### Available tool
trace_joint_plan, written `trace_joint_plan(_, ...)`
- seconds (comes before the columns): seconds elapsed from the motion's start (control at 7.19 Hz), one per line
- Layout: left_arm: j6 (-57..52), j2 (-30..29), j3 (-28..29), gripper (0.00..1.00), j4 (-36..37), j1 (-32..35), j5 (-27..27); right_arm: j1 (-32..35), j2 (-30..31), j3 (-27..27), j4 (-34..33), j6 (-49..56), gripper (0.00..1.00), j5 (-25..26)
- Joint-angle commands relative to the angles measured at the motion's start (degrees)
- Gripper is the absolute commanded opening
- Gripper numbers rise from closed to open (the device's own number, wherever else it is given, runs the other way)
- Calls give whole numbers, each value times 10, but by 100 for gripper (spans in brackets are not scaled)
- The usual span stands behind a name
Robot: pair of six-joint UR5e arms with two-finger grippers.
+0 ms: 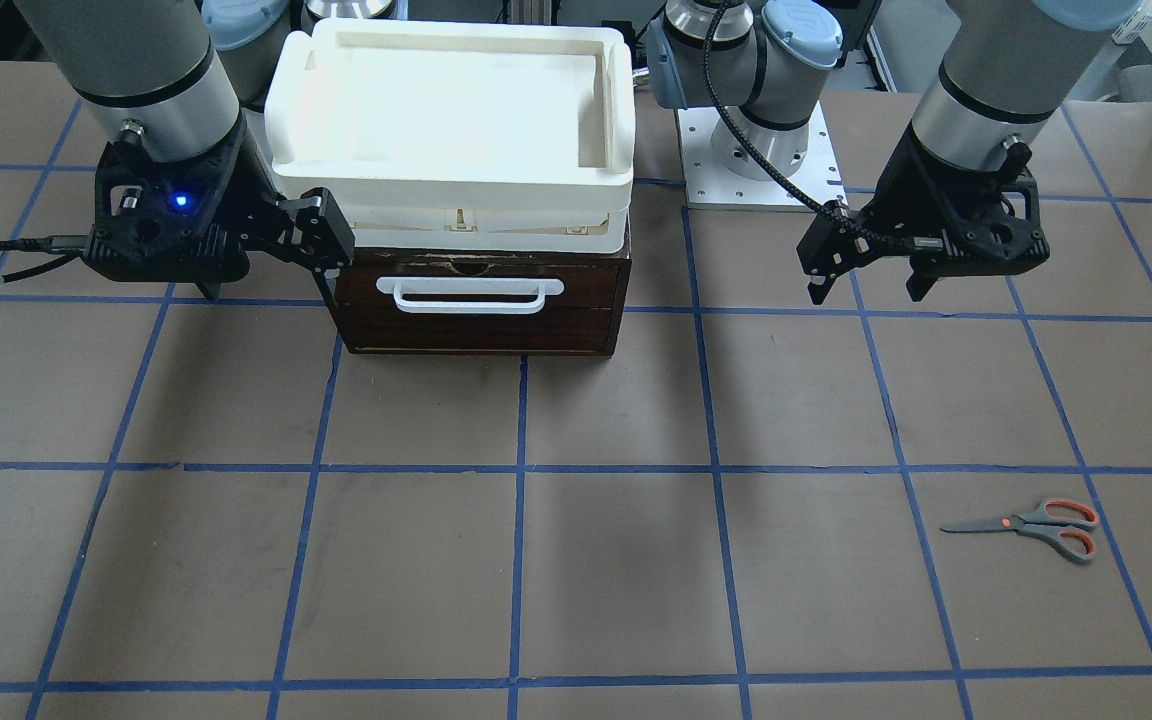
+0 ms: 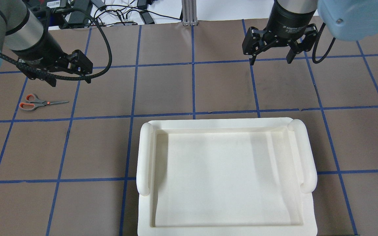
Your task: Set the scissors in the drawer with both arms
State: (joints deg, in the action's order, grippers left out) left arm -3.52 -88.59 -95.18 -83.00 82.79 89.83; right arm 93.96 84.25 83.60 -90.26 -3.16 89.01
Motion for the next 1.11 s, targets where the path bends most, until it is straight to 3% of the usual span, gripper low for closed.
trace_joint_plan(0.0, 5, 0, 0, 100, -1, 0, 1, 0, -1, 0, 0, 0, 100, 0)
trace_joint_plan(0.42, 4, 0, 1, 100, -1, -3, 1, 0, -2, 0, -2, 1, 100, -1)
trace_joint_plan(0.97, -94, -10, 2, 100, -2, -63, 3, 1, -6, 1, -2, 1, 100, -4)
